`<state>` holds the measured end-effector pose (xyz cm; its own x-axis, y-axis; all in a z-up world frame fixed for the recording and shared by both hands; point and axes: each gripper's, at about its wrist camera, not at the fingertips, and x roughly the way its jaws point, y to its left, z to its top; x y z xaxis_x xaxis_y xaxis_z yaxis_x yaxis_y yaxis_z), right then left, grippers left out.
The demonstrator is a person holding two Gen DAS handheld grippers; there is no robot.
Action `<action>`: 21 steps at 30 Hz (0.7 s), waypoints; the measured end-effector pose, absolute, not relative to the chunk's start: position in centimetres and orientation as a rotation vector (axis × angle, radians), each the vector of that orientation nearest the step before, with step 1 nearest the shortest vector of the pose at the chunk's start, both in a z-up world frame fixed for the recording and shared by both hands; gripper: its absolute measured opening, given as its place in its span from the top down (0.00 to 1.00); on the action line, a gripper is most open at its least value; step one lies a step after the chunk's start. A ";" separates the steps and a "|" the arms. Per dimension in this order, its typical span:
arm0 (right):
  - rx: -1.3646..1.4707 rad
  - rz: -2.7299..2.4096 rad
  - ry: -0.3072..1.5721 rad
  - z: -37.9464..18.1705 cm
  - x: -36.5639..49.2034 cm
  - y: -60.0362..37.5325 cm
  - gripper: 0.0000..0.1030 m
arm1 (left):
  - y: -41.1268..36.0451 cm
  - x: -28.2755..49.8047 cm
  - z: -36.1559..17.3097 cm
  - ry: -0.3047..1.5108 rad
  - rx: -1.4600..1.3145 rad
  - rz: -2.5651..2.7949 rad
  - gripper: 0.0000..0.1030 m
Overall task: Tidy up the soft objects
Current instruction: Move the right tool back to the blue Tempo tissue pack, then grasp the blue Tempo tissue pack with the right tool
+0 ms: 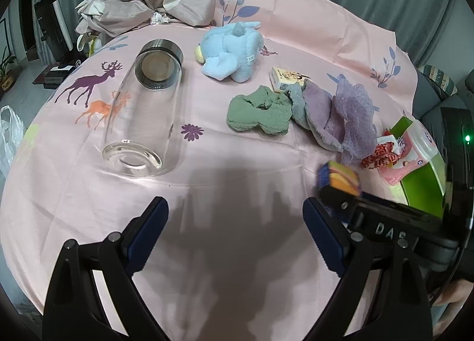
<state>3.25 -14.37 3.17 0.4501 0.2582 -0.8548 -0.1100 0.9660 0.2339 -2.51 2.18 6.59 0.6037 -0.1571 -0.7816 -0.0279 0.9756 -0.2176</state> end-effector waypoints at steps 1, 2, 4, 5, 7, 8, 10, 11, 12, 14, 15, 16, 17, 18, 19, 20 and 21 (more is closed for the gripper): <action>0.152 0.247 1.083 3.1 3.2 -14.1 0.41 | 2.3 -2.5 6.6 0.921 -0.217 -0.068 0.11; 0.151 0.252 1.082 3.1 3.3 -14.0 0.41 | 2.4 -2.6 6.7 0.919 -0.220 -0.065 0.11; 0.138 0.256 1.079 3.2 3.2 -13.6 0.41 | 2.7 -2.6 6.7 0.920 -0.235 -0.069 0.11; 0.134 0.262 1.079 3.2 3.1 -13.6 0.41 | 2.7 -2.5 6.7 0.921 -0.241 -0.071 0.11; 0.138 0.273 1.085 3.5 3.1 -13.5 0.36 | 2.9 -2.6 6.8 0.918 -0.250 -0.077 0.11; 0.143 0.269 1.086 3.7 2.9 -13.7 0.33 | 2.9 -2.6 6.9 0.917 -0.251 -0.080 0.11; 0.156 0.259 1.075 4.4 2.6 -14.1 0.27 | 2.8 -2.6 6.9 0.915 -0.258 -0.092 0.11; 0.164 0.257 1.067 4.8 2.5 -14.4 0.27 | 2.7 -2.6 6.9 0.917 -0.261 -0.102 0.11; 0.175 0.257 1.062 5.2 2.4 -14.7 0.27 | 2.7 -2.5 6.8 0.920 -0.265 -0.112 0.11; 0.224 0.268 1.061 5.8 2.4 -15.4 0.27 | 2.4 -2.5 6.7 0.929 -0.278 -0.138 0.11; 0.252 0.273 1.065 6.0 2.3 -15.8 0.27 | 2.2 -2.4 6.5 0.936 -0.289 -0.159 0.11; 0.294 0.281 1.079 6.0 2.3 -16.4 0.27 | 2.0 -2.4 6.3 0.943 -0.297 -0.175 0.11; 0.335 0.290 1.093 6.0 2.4 -16.8 0.27 | 1.7 -2.4 6.2 0.950 -0.302 -0.189 0.11; 0.357 0.295 1.098 5.9 2.4 -17.0 0.27 | 1.5 -2.4 6.1 0.954 -0.305 -0.203 0.11; 0.384 0.300 1.103 5.8 2.4 -17.2 0.27 | 1.2 -2.4 6.0 0.957 -0.307 -0.215 0.11; 0.390 0.301 1.104 5.7 2.4 -17.2 0.27 | 0.8 -2.4 5.9 0.959 -0.305 -0.225 0.11; 0.391 0.296 1.105 5.6 2.5 -17.2 0.27 | 0.5 -2.5 5.8 0.961 -0.300 -0.234 0.11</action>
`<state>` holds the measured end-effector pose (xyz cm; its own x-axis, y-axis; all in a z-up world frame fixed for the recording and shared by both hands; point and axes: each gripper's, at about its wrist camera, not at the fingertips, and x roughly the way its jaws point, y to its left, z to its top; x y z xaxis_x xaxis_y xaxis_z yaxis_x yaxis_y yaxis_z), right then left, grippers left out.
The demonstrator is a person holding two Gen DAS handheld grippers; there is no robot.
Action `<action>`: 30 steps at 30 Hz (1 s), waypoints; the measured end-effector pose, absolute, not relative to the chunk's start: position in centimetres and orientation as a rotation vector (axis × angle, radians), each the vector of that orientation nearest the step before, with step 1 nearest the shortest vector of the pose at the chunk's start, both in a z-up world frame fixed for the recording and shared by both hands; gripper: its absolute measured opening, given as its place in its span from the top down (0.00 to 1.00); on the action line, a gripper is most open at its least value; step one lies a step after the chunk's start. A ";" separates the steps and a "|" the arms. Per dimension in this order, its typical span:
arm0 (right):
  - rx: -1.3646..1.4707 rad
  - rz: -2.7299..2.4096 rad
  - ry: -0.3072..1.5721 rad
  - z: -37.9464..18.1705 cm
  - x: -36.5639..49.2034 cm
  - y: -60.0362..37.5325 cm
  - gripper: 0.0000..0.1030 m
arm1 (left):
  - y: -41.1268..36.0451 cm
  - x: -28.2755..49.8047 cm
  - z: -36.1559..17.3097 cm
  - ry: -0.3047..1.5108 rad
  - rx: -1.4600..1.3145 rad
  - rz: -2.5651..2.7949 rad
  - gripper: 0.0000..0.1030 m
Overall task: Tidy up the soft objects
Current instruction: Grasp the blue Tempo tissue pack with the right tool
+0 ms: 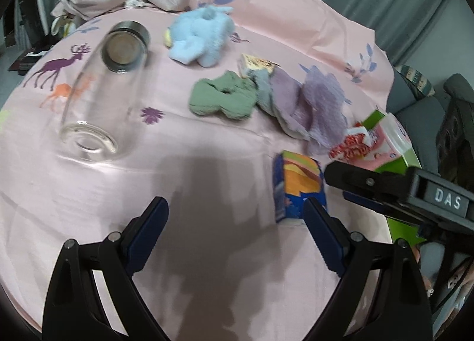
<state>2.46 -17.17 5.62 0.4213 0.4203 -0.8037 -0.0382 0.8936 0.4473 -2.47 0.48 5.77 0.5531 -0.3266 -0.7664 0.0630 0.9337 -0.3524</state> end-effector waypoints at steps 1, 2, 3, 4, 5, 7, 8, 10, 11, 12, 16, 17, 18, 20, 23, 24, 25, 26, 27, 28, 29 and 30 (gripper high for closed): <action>0.386 0.288 1.109 5.5 2.5 -17.1 0.27 | 0.2 -2.5 5.7 0.962 -0.294 -0.244 0.11; 0.382 0.284 1.112 5.4 2.5 -17.0 0.27 | -0.1 -2.5 5.7 0.963 -0.289 -0.252 0.11; 0.384 0.288 1.113 5.3 2.5 -16.9 0.27 | -0.3 -2.6 5.6 0.964 -0.287 -0.260 0.11; 0.388 0.292 1.115 5.2 2.6 -16.8 0.27 | -0.6 -2.5 5.5 0.965 -0.284 -0.271 0.11; 0.392 0.296 1.116 5.2 2.6 -16.8 0.27 | -0.8 -2.5 5.5 0.966 -0.284 -0.280 0.13; 0.390 0.304 1.115 5.1 2.7 -16.5 0.29 | -1.1 -2.5 5.2 0.973 -0.287 -0.292 0.13; 0.384 0.305 1.114 5.1 2.7 -16.5 0.31 | -1.3 -2.4 5.1 0.976 -0.288 -0.295 0.15; 0.374 0.308 1.117 4.9 2.8 -16.3 0.35 | -1.6 -2.3 4.9 0.983 -0.286 -0.306 0.18; 0.374 0.308 1.121 4.8 2.8 -16.3 0.36 | -1.7 -2.3 4.8 0.986 -0.284 -0.311 0.21; 0.377 0.307 1.127 4.6 3.0 -16.2 0.39 | -1.9 -2.2 4.7 0.988 -0.283 -0.314 0.23; 0.385 0.308 1.146 4.1 3.2 -16.1 0.47 | -2.3 -1.9 4.2 1.004 -0.291 -0.331 0.31; 0.387 0.307 1.149 4.0 3.3 -16.1 0.47 | -2.4 -1.8 4.0 1.007 -0.296 -0.336 0.37; 0.387 0.309 1.150 4.0 3.3 -16.1 0.47 | -2.5 -1.7 3.8 1.014 -0.301 -0.340 0.44; 0.385 0.313 1.155 3.7 3.4 -16.1 0.48 | -2.5 -1.6 3.8 1.012 -0.311 -0.351 0.46; 0.383 0.306 1.162 3.4 3.6 -16.1 0.48 | -2.4 -1.5 3.6 1.022 -0.340 -0.385 0.56; 0.381 0.303 1.163 3.2 3.7 -16.0 0.49 | -2.4 -1.4 3.5 1.027 -0.357 -0.394 0.59; 0.379 0.300 1.165 3.1 3.7 -16.0 0.51 | -2.3 -1.4 3.4 1.031 -0.377 -0.405 0.60; 0.376 0.297 1.165 3.0 3.8 -16.0 0.53 | -2.3 -1.4 3.4 1.032 -0.383 -0.411 0.64; 0.370 0.292 1.165 2.9 3.8 -16.0 0.54 | -2.3 -1.3 3.4 1.032 -0.387 -0.419 0.66; 0.369 0.293 1.164 2.9 3.9 -15.9 0.54 | -2.4 -1.4 3.4 1.031 -0.393 -0.428 0.67; 0.368 0.293 1.161 2.9 3.8 -15.9 0.54 | -2.5 -1.4 3.5 1.029 -0.396 -0.439 0.70; 0.363 0.294 1.158 2.8 3.8 -15.7 0.55 | -2.6 -1.5 3.5 1.027 -0.396 -0.447 0.71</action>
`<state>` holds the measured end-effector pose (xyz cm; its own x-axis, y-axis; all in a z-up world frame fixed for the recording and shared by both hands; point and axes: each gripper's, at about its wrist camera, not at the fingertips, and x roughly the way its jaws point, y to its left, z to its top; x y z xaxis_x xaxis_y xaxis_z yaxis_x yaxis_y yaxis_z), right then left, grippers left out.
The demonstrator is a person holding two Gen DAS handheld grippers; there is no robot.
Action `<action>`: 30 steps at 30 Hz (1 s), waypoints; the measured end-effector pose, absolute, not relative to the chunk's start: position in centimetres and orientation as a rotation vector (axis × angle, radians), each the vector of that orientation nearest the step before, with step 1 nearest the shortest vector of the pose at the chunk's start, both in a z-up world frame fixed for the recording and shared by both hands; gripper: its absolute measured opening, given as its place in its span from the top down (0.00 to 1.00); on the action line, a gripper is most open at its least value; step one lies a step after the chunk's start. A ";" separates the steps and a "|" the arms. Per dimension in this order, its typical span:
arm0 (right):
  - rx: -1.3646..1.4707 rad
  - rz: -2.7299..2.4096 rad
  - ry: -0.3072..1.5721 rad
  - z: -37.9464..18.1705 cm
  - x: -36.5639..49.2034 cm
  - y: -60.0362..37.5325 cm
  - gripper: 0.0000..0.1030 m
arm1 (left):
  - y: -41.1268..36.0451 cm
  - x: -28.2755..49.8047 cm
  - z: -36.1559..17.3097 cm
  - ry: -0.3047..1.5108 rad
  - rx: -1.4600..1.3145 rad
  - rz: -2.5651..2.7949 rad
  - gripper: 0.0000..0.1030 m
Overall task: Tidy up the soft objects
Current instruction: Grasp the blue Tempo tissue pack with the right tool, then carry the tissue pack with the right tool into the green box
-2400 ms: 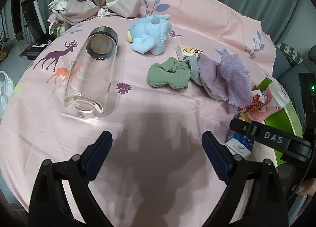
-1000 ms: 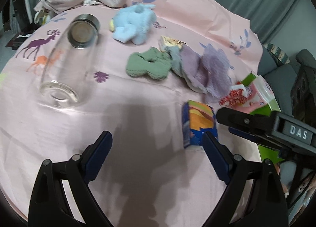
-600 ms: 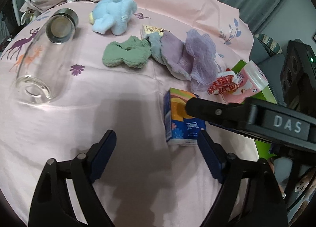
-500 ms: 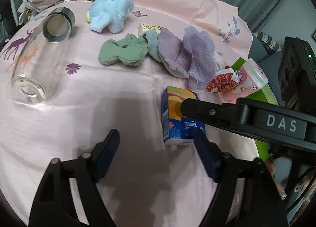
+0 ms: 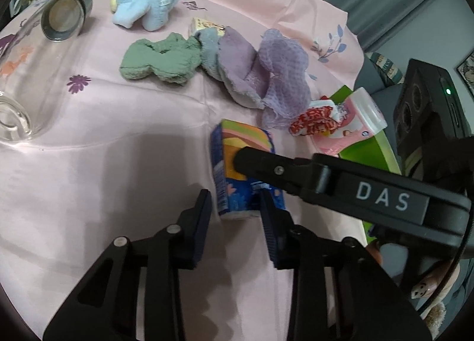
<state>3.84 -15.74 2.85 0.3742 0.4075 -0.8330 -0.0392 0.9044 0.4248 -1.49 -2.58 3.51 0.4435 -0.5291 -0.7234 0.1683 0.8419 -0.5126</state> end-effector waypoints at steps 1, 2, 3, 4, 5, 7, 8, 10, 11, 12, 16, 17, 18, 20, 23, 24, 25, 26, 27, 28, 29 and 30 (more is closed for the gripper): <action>0.358 0.298 1.154 2.9 3.8 -15.6 0.56 | -2.7 -1.6 3.6 1.017 -0.386 -0.446 0.72; 0.354 0.302 1.150 2.9 3.8 -15.6 0.56 | -2.9 -1.8 3.8 1.006 -0.371 -0.447 0.73; 0.350 0.301 1.149 2.9 3.8 -15.4 0.56 | -3.0 -1.9 4.0 0.996 -0.359 -0.445 0.73; 0.347 0.300 1.145 2.9 3.8 -15.3 0.56 | -3.1 -1.9 4.1 0.989 -0.354 -0.445 0.73; 0.346 0.301 1.142 3.0 3.7 -15.2 0.56 | -3.1 -2.0 4.2 0.982 -0.350 -0.446 0.73; 0.346 0.306 1.130 3.3 3.6 -15.2 0.56 | -3.1 -2.1 4.5 0.967 -0.346 -0.449 0.73; 0.344 0.309 1.124 3.4 3.5 -15.2 0.56 | -3.0 -2.1 4.5 0.961 -0.346 -0.452 0.73; 0.340 0.313 1.106 3.9 3.3 -15.2 0.56 | -2.9 -2.4 4.9 0.941 -0.351 -0.462 0.73; 0.338 0.314 1.097 4.1 3.2 -15.3 0.56 | -2.9 -2.5 5.1 0.930 -0.351 -0.466 0.73; 0.337 0.315 1.087 4.4 3.0 -15.4 0.56 | -2.8 -2.7 5.3 0.919 -0.349 -0.468 0.73; 0.328 0.325 1.048 5.4 2.4 -15.3 0.56 | -2.7 -3.1 6.1 0.878 -0.343 -0.475 0.73; 0.324 0.326 1.041 5.6 2.2 -15.3 0.56 | -2.6 -3.2 6.3 0.867 -0.343 -0.479 0.73; 0.319 0.327 1.031 5.8 2.0 -15.3 0.56 | -2.6 -3.3 6.4 0.858 -0.344 -0.482 0.73; 0.309 0.325 1.013 6.3 1.7 -15.2 0.56 | -2.5 -3.5 6.8 0.839 -0.352 -0.489 0.73; 0.297 0.324 0.986 7.0 1.2 -15.2 0.56 | -2.3 -3.9 7.4 0.810 -0.351 -0.499 0.73; 0.295 0.324 0.976 7.3 1.0 -15.3 0.56 | -2.3 -4.0 7.7 0.797 -0.350 -0.504 0.73; 0.291 0.323 0.964 7.6 0.7 -15.3 0.56 | -2.4 -4.1 7.9 0.789 -0.349 -0.508 0.73; 0.287 0.320 0.951 8.0 0.5 -15.3 0.56 | -2.4 -4.3 8.3 0.775 -0.350 -0.515 0.73; 0.284 0.319 0.942 8.3 0.4 -15.3 0.56 | -2.4 -4.4 8.5 0.764 -0.352 -0.519 0.73; 0.278 0.316 0.927 8.7 0.1 -15.3 0.56 | -2.5 -4.5 9.0 0.749 -0.349 -0.527 0.73; 0.274 0.311 0.913 9.1 -0.1 -15.3 0.56 | -2.5 -4.6 9.4 0.737 -0.344 -0.534 0.73; 0.270 0.308 0.897 9.6 -0.3 -15.3 0.56 | -2.6 -4.7 9.8 0.722 -0.336 -0.542 0.73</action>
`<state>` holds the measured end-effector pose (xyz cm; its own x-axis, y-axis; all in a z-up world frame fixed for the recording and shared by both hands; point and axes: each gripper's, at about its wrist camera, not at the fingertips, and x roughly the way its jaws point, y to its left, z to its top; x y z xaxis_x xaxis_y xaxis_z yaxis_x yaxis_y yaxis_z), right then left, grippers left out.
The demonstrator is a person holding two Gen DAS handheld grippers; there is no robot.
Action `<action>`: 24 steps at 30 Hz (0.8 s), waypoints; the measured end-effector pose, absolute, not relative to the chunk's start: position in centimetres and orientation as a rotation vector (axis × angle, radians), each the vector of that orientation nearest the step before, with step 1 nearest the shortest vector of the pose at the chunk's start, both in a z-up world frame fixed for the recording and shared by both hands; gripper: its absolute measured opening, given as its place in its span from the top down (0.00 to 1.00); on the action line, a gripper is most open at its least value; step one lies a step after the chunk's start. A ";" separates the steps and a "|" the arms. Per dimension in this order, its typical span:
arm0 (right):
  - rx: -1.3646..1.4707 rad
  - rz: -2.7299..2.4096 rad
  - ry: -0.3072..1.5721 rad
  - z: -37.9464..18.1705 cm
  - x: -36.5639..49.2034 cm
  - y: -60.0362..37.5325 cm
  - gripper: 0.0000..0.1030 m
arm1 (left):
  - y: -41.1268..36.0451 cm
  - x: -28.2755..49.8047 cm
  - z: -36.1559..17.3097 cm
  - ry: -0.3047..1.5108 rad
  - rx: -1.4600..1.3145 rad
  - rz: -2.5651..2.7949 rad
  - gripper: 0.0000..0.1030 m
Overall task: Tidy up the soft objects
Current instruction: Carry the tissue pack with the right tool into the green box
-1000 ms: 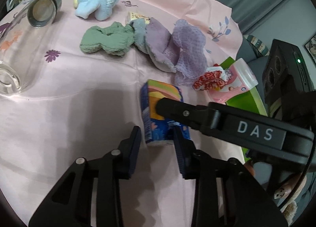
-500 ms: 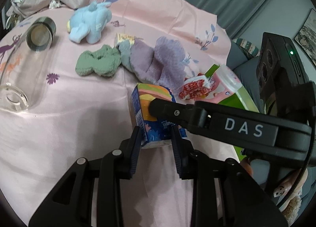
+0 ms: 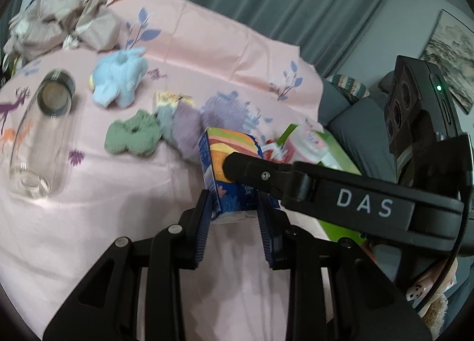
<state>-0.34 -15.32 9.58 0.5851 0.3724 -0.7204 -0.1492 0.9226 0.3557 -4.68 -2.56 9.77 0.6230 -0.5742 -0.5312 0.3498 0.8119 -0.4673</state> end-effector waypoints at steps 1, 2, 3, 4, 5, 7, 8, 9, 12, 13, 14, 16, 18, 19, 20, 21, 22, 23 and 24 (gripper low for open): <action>0.268 0.307 0.875 10.2 -0.7 -15.5 0.56 | -2.6 -4.8 10.2 0.704 -0.330 -0.548 0.73; 0.270 0.308 0.864 10.5 -0.9 -15.6 0.56 | -2.7 -5.0 10.6 0.686 -0.328 -0.558 0.73; 0.273 0.308 0.850 10.9 -1.1 -15.8 0.56 | -2.8 -5.2 11.1 0.668 -0.330 -0.570 0.73; 0.275 0.307 0.832 11.5 -1.5 -16.1 0.56 | -2.9 -5.1 11.5 0.656 -0.334 -0.579 0.73; 0.277 0.305 0.819 11.9 -1.7 -16.3 0.56 | -3.1 -5.2 11.9 0.647 -0.334 -0.587 0.73; 0.281 0.299 0.786 12.8 -2.2 -17.0 0.56 | -3.8 -5.3 12.8 0.630 -0.319 -0.600 0.73; 0.284 0.292 0.769 13.3 -2.6 -17.5 0.56 | -4.3 -5.4 13.2 0.621 -0.305 -0.607 0.73; 0.286 0.286 0.760 13.5 -2.7 -17.7 0.56 | -4.8 -5.5 13.6 0.614 -0.294 -0.613 0.73; 0.288 0.251 0.715 14.7 -3.5 -19.2 0.56 | -6.4 -5.5 14.6 0.597 -0.279 -0.651 0.73; 0.288 0.232 0.697 15.2 -3.8 -19.9 0.56 | -7.2 -5.5 15.0 0.590 -0.271 -0.669 0.73; 0.297 0.215 0.683 15.5 -4.1 -20.7 0.56 | -8.1 -5.6 15.4 0.578 -0.252 -0.684 0.73; 0.329 0.193 0.655 16.1 -4.7 -22.4 0.56 | -9.6 -5.7 16.1 0.560 -0.224 -0.703 0.73; 0.345 0.167 0.631 16.5 -5.2 -23.8 0.56 | -11.1 -5.6 16.5 0.556 -0.201 -0.729 0.73; 0.363 0.147 0.623 16.7 -5.4 -24.8 0.56 | -12.1 -5.7 16.8 0.554 -0.189 -0.746 0.73; 0.378 0.134 0.617 16.7 -5.7 -25.5 0.56 | -12.7 -5.7 16.9 0.552 -0.179 -0.756 0.73; 0.394 0.121 0.610 16.8 -5.8 -26.3 0.56 | -13.3 -5.7 17.1 0.550 -0.170 -0.765 0.72; 0.412 0.108 0.600 16.9 -6.1 -27.2 0.56 | -14.2 -5.7 17.3 0.547 -0.158 -0.781 0.72; 0.426 0.096 0.592 17.0 -6.4 -28.0 0.56 | -14.8 -5.7 17.4 0.547 -0.150 -0.794 0.72; 0.441 0.078 0.584 17.0 -6.7 -28.8 0.56 | -15.5 -5.5 17.4 0.550 -0.145 -0.807 0.72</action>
<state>-6.72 -28.80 17.05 0.8343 0.1940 -0.5161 0.0519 0.9042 0.4238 -5.51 -15.49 17.41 0.5608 -0.7187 -0.4110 0.6454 0.6905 -0.3268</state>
